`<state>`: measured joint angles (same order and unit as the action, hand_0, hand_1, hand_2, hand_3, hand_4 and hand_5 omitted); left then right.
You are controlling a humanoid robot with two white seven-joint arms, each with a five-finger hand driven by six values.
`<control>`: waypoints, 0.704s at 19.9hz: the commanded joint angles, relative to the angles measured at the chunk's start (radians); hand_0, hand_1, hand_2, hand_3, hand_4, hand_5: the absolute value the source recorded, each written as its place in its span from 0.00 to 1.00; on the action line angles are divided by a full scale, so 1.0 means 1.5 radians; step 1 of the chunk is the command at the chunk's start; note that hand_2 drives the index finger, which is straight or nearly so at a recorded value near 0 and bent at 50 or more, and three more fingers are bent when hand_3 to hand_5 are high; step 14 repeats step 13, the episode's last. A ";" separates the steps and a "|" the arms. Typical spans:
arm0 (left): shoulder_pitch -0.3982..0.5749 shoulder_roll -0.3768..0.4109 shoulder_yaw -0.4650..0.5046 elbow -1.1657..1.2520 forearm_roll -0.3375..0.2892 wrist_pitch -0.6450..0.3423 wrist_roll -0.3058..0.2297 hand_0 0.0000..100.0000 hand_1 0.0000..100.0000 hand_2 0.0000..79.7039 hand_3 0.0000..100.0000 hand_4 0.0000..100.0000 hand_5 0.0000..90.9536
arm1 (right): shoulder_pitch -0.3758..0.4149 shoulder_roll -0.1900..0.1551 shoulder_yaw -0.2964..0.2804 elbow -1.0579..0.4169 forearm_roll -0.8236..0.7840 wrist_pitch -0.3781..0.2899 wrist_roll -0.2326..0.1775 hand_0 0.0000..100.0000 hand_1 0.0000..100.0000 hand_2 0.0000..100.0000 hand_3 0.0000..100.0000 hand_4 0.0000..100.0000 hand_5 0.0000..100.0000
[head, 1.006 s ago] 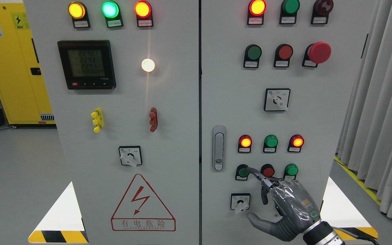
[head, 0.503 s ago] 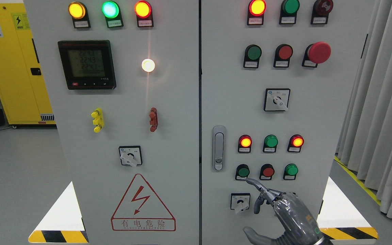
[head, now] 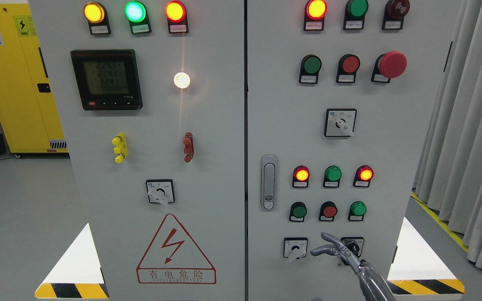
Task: Press green start button
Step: 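Withdraw the right hand downward away from the green button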
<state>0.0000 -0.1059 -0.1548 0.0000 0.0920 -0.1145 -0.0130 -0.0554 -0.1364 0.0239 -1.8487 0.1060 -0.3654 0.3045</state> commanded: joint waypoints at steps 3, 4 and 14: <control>-0.018 0.000 0.000 -0.018 0.000 0.000 0.000 0.12 0.56 0.00 0.00 0.00 0.00 | 0.024 -0.003 0.023 -0.059 -0.127 0.023 0.028 0.23 0.45 0.00 0.00 0.05 0.00; -0.019 0.000 0.000 -0.018 0.000 0.000 0.000 0.12 0.56 0.00 0.00 0.00 0.00 | 0.024 -0.003 0.023 -0.059 -0.127 0.023 0.028 0.23 0.45 0.00 0.00 0.05 0.00; -0.018 0.000 0.000 -0.018 0.000 0.000 0.000 0.12 0.56 0.00 0.00 0.00 0.00 | 0.023 -0.004 0.023 -0.058 -0.135 0.024 0.030 0.23 0.46 0.00 0.01 0.10 0.00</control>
